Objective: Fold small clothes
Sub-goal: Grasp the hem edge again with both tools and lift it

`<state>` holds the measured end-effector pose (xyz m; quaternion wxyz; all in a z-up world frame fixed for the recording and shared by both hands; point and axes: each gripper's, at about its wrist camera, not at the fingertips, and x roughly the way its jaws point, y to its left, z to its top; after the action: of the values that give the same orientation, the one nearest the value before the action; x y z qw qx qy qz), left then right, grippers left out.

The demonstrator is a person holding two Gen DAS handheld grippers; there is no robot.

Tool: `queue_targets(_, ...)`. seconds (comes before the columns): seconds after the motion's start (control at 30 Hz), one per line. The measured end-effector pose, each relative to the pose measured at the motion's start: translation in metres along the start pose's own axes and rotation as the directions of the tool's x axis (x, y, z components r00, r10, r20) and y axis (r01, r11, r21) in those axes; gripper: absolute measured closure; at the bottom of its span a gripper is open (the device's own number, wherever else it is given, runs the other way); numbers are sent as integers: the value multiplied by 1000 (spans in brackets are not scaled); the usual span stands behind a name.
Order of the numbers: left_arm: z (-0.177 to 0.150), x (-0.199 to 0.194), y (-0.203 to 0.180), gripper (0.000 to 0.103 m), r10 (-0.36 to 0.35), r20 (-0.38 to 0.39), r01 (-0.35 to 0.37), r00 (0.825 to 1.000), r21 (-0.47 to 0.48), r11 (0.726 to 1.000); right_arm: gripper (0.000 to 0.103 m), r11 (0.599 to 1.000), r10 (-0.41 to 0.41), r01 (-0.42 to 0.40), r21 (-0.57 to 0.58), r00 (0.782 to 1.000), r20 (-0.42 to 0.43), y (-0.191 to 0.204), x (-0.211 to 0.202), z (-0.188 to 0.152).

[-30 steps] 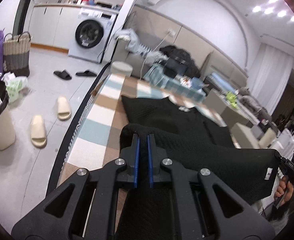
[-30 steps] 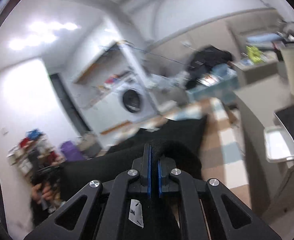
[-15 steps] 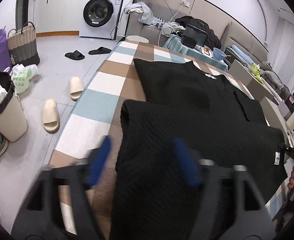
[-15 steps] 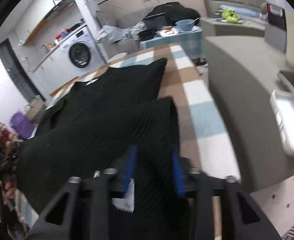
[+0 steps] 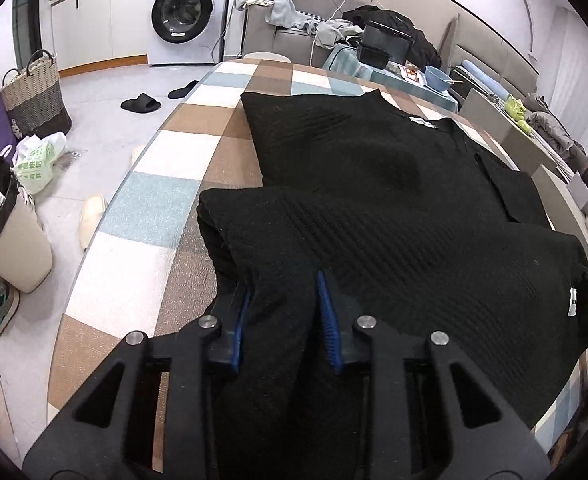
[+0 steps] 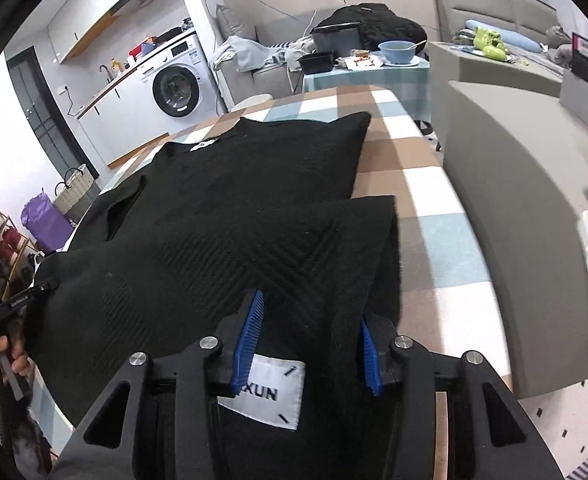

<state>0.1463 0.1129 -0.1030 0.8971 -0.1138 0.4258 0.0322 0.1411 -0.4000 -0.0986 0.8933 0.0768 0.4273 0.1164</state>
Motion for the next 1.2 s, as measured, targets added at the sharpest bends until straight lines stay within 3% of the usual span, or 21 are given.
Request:
queue_targets(0.1,2,2,4,76,-18,-3,18,1000,-15,1000,39,999,14,-14,32,1000,21,-13,-8,-1)
queue_targets(0.3,4,4,8,77,-20,4,20,1000,-16,1000,38,991,95,-94,93,995,-4,-21,4,-1)
queue_targets(0.33,4,5,9,77,-21,4,21,1000,-16,1000,39,993,91,-90,80,996,-5,-17,7,-1)
queue_targets(0.43,6,6,13,79,-21,7,21,1000,-22,1000,53,998,56,-56,11,998,-22,3,18,1)
queue_targets(0.5,6,7,16,82,-16,9,16,1000,-28,999,70,997,72,-73,-13,997,-28,11,20,2)
queue_targets(0.6,3,4,14,86,-22,6,22,1000,-6,1000,72,996,56,-59,-65,998,-37,21,20,-3)
queue_targets(1.0,-40,-35,19,87,-23,2,23,1000,25,999,76,992,86,-92,-88,994,-71,19,-9,-35)
queue_targets(1.2,-52,-65,38,81,-53,67,56,996,-43,997,71,996,59,-63,-65,997,-55,7,-34,-48)
